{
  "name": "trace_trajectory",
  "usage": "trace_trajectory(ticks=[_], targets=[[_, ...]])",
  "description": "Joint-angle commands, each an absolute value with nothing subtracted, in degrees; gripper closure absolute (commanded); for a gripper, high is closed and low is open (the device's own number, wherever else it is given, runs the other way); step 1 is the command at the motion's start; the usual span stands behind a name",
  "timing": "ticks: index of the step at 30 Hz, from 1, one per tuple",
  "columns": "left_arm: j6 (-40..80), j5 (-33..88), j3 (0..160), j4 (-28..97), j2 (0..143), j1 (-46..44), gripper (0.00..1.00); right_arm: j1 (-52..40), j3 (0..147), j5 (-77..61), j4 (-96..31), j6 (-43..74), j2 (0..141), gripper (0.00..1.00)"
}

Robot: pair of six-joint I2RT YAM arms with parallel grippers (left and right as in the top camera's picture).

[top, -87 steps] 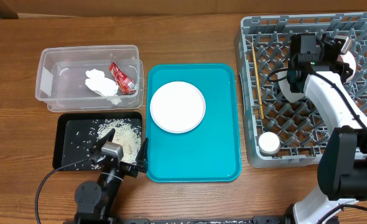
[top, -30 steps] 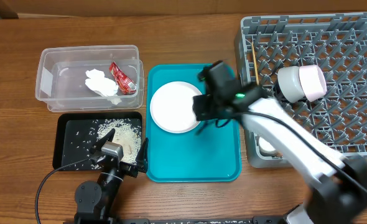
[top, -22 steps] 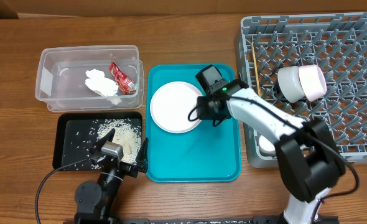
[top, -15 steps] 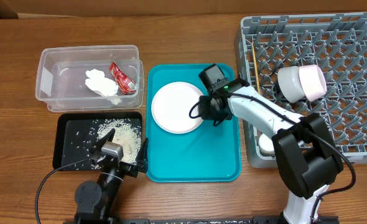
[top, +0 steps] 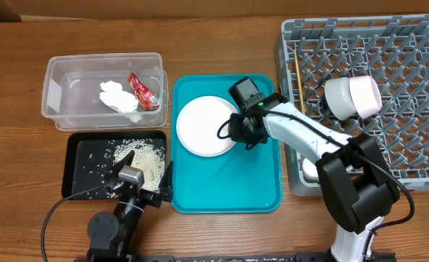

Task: Sort waste into correct bins and load items into the dishwasher
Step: 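Lift the white plate and stand it upright in the rack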

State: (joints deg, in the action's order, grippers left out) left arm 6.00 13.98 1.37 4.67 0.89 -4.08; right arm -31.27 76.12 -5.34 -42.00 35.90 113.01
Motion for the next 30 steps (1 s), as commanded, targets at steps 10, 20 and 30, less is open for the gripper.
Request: trace_trajectory(ticks=[10, 20, 30], targets=[[6.81, 14.46, 0.93, 4.43, 0.25, -3.75, 0.00, -30.39, 73.01, -4.10, -42.11, 38.98, 114.32, 0.96], [6.81, 14.46, 0.93, 4.43, 0.27, -3.75, 0.00, -27.20, 77.01, 20.51, -48.58, 34.24, 94.21, 0.96], [6.79, 14.46, 0.93, 4.43, 0.27, -3.75, 0.00, -24.34, 76.99, 59.61, -37.69, 18.44, 81.87, 0.96]])
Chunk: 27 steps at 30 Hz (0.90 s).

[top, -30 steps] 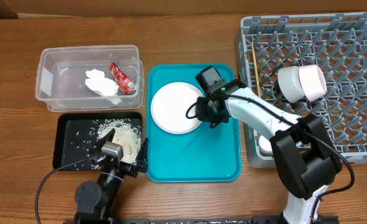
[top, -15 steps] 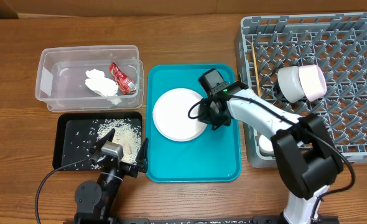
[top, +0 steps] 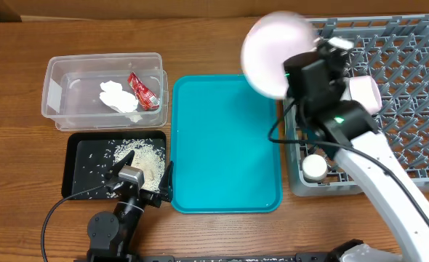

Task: Sort waste into correct bins and load items into the dishwasher
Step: 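Lift the white plate and stand it upright in the rack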

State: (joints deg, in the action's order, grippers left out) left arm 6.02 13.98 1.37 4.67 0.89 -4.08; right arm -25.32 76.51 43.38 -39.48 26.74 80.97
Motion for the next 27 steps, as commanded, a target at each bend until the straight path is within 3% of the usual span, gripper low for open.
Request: trace_trajectory(ticks=[1, 12, 20, 23, 27], targets=[[6.81, 14.46, 0.93, 4.43, 0.27, -3.75, 0.00, -23.70, 76.97, 61.71, -35.92, 16.05, 82.37, 0.96], [6.81, 14.46, 0.93, 4.43, 0.25, -3.75, 0.00, -15.00, 76.97, 64.95, -17.61, -4.08, 95.29, 0.96], [6.81, 14.46, 0.93, 4.43, 0.25, -3.75, 0.00, -14.61, 76.95, 64.77, -15.27, -5.45, 102.65, 0.95], [6.81, 14.46, 0.93, 4.43, 0.27, -3.75, 0.00, -15.38, 76.95, 64.27, -15.49, -6.11, 103.61, 0.80], [6.81, 14.46, 0.93, 4.43, 0.27, -3.75, 0.00, -17.39, 76.97, 65.21, -14.57, -8.78, 103.13, 0.38]])
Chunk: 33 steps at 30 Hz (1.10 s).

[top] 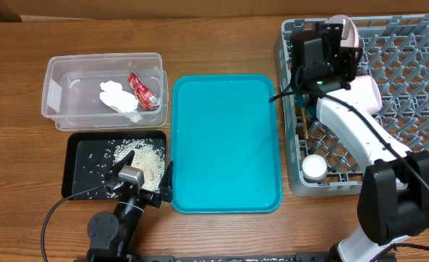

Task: Sort waste into correct bins and load items into the dishwasher

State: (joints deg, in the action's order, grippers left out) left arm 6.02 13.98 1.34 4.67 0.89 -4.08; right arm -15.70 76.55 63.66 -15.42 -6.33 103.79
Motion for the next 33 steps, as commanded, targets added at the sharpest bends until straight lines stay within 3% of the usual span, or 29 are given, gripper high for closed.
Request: trace_trajectory(ticks=[1, 6, 11, 18, 20, 27, 33], targets=[[6.81, 14.46, 0.93, 4.43, 0.25, -3.75, 0.00, -17.93, 76.99, 66.02, -14.59, -8.93, 102.74, 0.34], [6.79, 14.46, 0.93, 4.43, 0.25, -3.75, 0.00, -22.15, 77.01, 68.97, -15.07, -8.84, 97.62, 0.23], [6.81, 14.46, 0.93, 4.43, 0.25, -3.75, 0.00, -30.15, 77.01, 65.67, -20.40, -8.62, 88.77, 0.20], [6.81, 14.46, 0.93, 4.43, 0.27, -3.75, 0.00, -45.87, 77.01, 44.84, -42.00, 4.93, 73.23, 0.09], [6.81, 14.46, 0.93, 4.43, 0.25, -3.75, 0.00, -49.01, 77.01, 36.05, -45.87, 7.51, 69.52, 0.00], [6.81, 14.46, 0.93, 4.43, 0.25, -3.75, 0.00, -52.71, 76.99, 12.84, -52.86, 7.73, 60.16, 0.00], [6.81, 14.46, 0.93, 4.43, 0.27, -3.75, 0.00, -52.71, 77.01, 11.55, -61.47, 7.53, 56.80, 0.00]])
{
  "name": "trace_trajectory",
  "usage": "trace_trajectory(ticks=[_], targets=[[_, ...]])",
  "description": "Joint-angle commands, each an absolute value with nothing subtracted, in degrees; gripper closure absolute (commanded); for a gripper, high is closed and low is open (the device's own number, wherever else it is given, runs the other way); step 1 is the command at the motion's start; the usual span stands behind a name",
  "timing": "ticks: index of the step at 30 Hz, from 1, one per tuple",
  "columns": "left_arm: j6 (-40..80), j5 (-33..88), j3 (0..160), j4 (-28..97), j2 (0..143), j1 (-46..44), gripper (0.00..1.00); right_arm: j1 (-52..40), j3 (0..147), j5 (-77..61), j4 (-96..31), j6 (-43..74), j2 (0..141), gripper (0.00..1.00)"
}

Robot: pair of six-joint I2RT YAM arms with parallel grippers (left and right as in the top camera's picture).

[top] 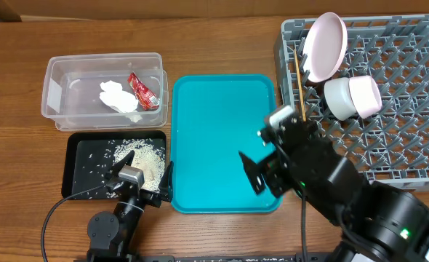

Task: Sort waste into correct bins and load items into the dishwasher

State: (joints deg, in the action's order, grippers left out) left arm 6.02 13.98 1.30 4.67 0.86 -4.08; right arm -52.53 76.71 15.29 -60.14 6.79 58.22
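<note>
A pink-white plate [325, 36] stands on edge in the grey dish rack [403, 145], at its far left corner. Beside it a pink-and-white cup [354, 96] lies on its side in the rack, and a thin wooden stick [300, 84] lies along the rack's left edge. My right gripper [251, 175] is raised close to the camera over the right side of the bare teal tray [207, 124], open and holding nothing. My left gripper [131, 177] rests low at the front edge of the black tray; its jaws are not readable.
A clear bin [54, 91] at the far left holds a white tissue [116, 94] and a red wrapper [143, 91]. The black tray [83, 149] in front of it carries scattered rice [145, 156]. The bulky right arm hides the rack's near left corner.
My right gripper let go of the plate, which now stands in the rack's far left corner. The arm has moved back over the teal tray, high and open. The left arm is unchanged.
First my right gripper was at the white plate on the teal tray. Then it held the plate up in the air near the rack, leaving the tray bare. Then it was at the rack's far left corner with the plate. Now the plate stands there alone.
</note>
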Motion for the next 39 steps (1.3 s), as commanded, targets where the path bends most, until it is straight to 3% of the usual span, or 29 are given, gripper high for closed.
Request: trace_trajectory(ticks=[1, 13, 19, 26, 39], targets=[[6.81, 14.46, 0.93, 4.43, 0.25, -3.75, 0.00, -52.71, 77.01, 12.78, -62.46, 7.53, 55.94, 0.00], [6.81, 14.46, 0.93, 4.43, 0.27, -3.75, 0.00, -49.23, 76.36, 24.69, -66.46, 7.51, 42.92, 0.00], [6.79, 14.46, 0.93, 4.43, 0.25, -3.75, 0.00, -31.46, 66.57, 11.40, -52.21, 5.04, 36.56, 0.00], [6.81, 14.46, 0.93, 4.43, 0.25, -3.75, 0.00, -14.70, 43.64, -9.82, -34.15, 1.93, 25.74, 0.00], [6.81, 14.46, 0.93, 4.43, 0.27, -3.75, 0.00, -9.82, 11.20, -16.86, -17.98, 2.22, 0.32, 0.00]])
